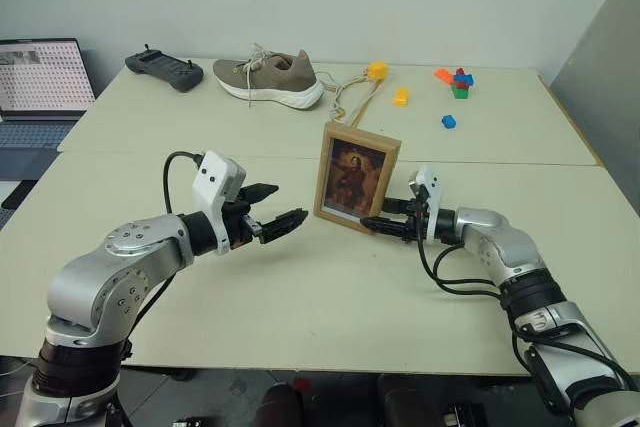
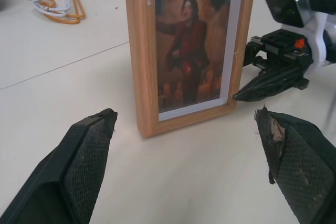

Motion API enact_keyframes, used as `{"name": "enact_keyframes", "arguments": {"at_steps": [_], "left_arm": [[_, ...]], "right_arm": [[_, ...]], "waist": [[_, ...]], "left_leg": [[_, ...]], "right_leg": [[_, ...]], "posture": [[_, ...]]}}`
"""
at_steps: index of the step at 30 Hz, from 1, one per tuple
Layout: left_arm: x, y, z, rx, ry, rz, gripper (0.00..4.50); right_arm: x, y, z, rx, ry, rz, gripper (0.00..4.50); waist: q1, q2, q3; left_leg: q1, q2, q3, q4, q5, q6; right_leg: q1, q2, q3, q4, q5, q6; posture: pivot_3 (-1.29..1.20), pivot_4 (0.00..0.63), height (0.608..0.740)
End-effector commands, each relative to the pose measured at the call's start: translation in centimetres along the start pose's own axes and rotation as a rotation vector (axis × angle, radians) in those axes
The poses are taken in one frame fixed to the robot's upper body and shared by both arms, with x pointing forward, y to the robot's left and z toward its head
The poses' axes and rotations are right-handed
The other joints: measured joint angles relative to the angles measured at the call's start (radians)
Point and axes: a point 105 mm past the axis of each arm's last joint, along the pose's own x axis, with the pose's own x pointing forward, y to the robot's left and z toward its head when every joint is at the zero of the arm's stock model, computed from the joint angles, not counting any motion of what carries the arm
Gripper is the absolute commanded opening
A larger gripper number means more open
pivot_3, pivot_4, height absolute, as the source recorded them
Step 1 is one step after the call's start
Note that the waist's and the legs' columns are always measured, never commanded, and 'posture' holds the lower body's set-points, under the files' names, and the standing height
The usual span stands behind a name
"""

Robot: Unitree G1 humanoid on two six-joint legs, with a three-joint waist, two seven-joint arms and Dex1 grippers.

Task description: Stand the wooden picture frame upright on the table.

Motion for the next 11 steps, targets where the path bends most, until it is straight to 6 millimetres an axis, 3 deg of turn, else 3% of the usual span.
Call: {"name": "enact_keyframes", "arguments": {"at_steps": [1, 6, 11], "left_arm": [[-0.3, 1.4, 1.4, 0.049, -0.044, 0.035, 4.5], [-1.7, 3.7, 2.2, 0.067, -0.026, 0.057, 4.5], [-2.4, 6.4, 2.7, 0.106, 0.016, 0.079, 4.5]], "right_arm": [[-3.6, -0.2, 2.0, -0.096, -0.016, -0.084, 4.44], [-8.4, -0.1, 4.4, -0.25, 0.019, -0.232, 4.44], [-9.1, 3.8, 6.9, -0.249, -0.011, -0.169, 4.44]], "waist": [[0.005, 0.0, 0.0], [0.008, 0.0, 0.0], [0.002, 0.0, 0.0]], "left_leg": [[0.0, 0.0, 0.0, 0.0, 0.0, 0.0], [0.0, 0.0, 0.0, 0.0, 0.0, 0.0], [0.001, 0.0, -0.001, -0.001, 0.0, 0.001]], "right_leg": [[0.0, 0.0, 0.0, 0.0, 0.0, 0.0], [0.0, 0.001, 0.001, 0.0, 0.0, 0.0], [0.0, 0.003, 0.0, 0.0, 0.0, 0.0]], "posture": [[0.0, 0.15, 0.74], [0.0, 0.15, 0.74], [0.0, 0.15, 0.74]]}}
